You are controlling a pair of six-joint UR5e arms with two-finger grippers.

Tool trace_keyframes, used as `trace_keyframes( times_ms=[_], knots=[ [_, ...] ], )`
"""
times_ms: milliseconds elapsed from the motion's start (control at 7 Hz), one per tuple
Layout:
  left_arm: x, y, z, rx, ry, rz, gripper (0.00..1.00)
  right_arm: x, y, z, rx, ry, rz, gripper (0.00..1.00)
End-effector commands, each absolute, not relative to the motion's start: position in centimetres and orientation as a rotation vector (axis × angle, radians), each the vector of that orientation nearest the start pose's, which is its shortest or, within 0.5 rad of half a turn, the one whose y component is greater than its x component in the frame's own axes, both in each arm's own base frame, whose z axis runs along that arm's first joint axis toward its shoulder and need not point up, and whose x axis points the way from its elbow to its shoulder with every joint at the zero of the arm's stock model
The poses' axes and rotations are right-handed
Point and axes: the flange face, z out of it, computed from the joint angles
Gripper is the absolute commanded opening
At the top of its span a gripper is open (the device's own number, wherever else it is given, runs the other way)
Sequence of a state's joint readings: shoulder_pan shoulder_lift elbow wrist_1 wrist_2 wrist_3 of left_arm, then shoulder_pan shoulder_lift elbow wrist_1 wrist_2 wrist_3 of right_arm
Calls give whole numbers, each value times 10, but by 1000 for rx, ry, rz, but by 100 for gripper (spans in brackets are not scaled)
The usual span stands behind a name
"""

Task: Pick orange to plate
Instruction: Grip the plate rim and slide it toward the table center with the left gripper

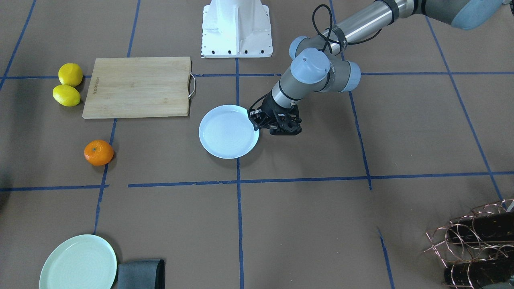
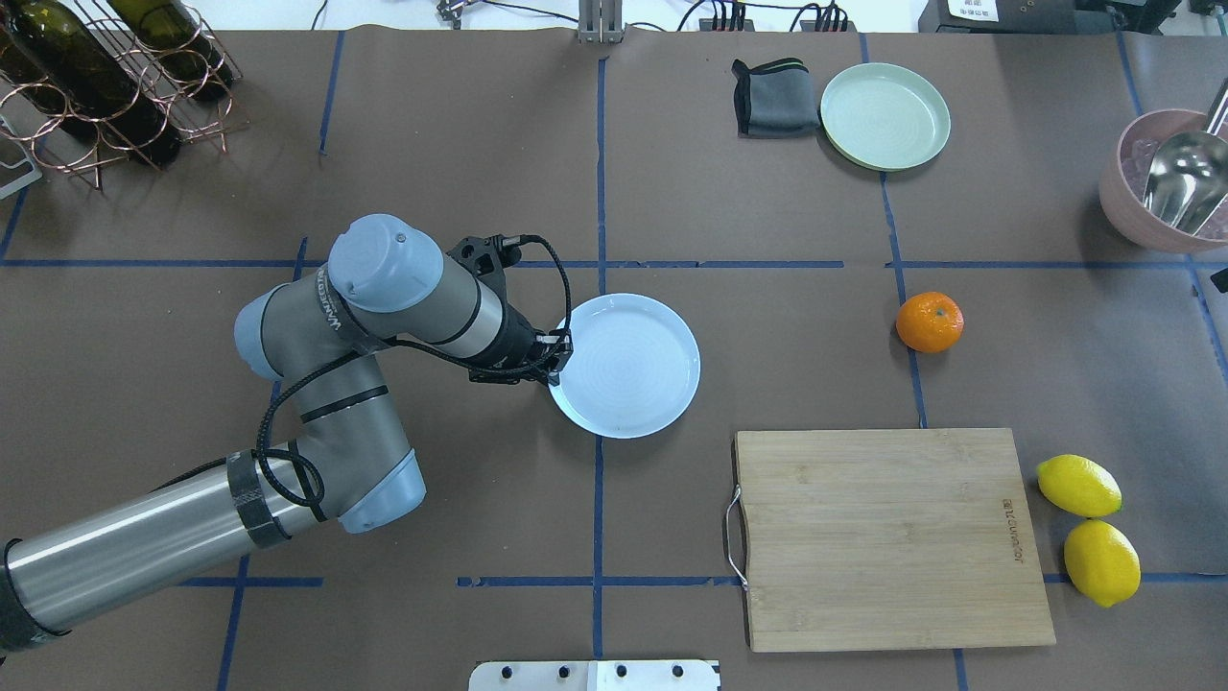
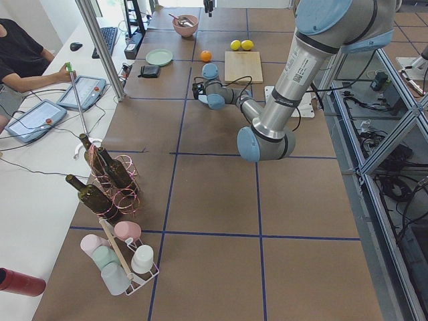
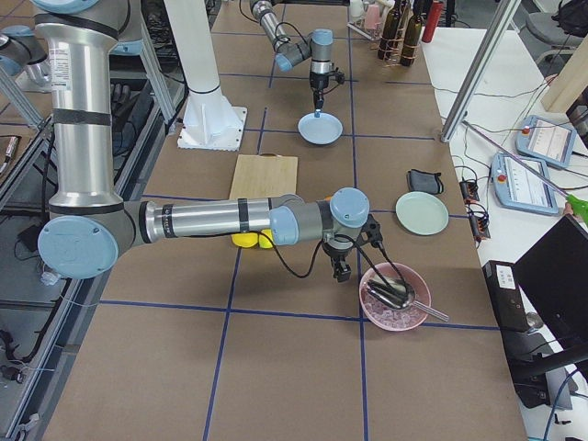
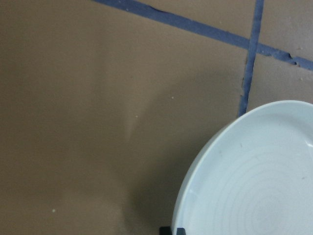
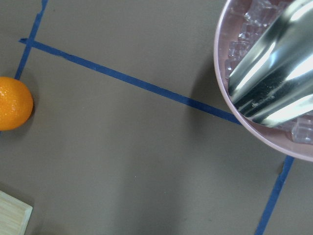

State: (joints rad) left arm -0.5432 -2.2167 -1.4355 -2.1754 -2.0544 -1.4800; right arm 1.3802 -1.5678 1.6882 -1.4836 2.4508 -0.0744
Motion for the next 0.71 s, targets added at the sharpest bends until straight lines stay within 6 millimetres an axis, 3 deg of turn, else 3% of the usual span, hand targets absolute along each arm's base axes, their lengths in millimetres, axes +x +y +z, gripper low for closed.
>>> trace_keyframes(
  times_ms=[0,286,571],
  knots=[
    [573,-448,263,-68,1160,-130,0,-75,-516,556,118,-897,-321,100],
    [571,-449,264,-67,1158,-133,0,-93,-526,533,115,-906,-296,100],
    [565,-454,277,-68,1143,-149,0,-116,-522,502,95,-923,-250,100]
  ],
)
